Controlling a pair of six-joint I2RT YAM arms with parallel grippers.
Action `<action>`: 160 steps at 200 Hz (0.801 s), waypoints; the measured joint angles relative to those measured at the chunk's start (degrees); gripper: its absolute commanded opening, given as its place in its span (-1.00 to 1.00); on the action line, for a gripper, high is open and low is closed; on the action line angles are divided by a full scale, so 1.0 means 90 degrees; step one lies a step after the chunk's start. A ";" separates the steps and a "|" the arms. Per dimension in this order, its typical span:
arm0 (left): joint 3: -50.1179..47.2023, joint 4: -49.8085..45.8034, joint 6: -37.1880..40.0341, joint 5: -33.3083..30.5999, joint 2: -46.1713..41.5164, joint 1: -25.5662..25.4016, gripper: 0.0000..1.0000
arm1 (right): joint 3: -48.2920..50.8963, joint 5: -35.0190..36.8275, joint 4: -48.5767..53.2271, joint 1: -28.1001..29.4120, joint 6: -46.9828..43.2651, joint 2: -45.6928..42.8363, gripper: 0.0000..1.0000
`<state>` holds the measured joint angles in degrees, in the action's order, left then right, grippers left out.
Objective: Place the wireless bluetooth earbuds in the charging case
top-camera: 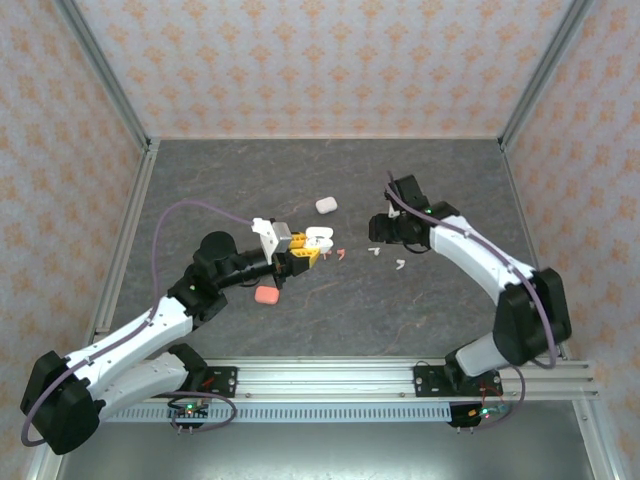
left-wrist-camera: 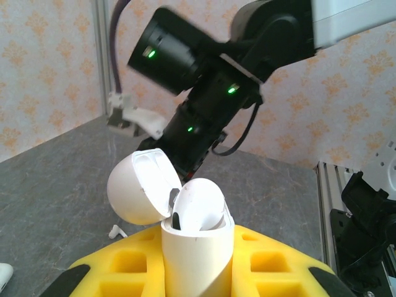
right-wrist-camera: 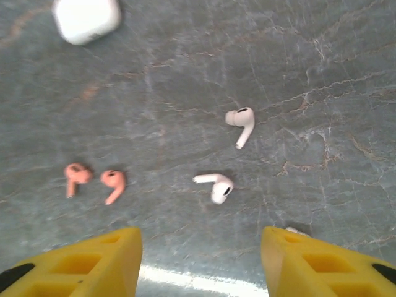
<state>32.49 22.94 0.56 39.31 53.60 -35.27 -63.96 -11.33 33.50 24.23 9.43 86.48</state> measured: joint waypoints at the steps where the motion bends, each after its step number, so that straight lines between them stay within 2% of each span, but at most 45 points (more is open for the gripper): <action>1: 0.0000 0.0000 0.0000 0.0000 0.0000 0.0000 -1.00 | -0.0012 0.0002 0.0002 -0.0005 -0.0005 0.0027 0.03; 71: -0.0012 -0.0112 0.0121 -0.0100 -0.0160 0.0000 -1.00 | -0.1530 0.0080 0.0347 -0.0321 -0.0534 0.2232 -0.04; 160: -0.0041 -0.0338 0.0282 -0.0143 -0.0250 0.0000 -1.00 | -0.2164 0.0257 0.0682 -0.0321 -0.0755 0.3186 -0.09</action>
<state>32.12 19.90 3.09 38.02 51.35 -35.27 -83.44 -9.02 39.64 21.34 2.63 115.15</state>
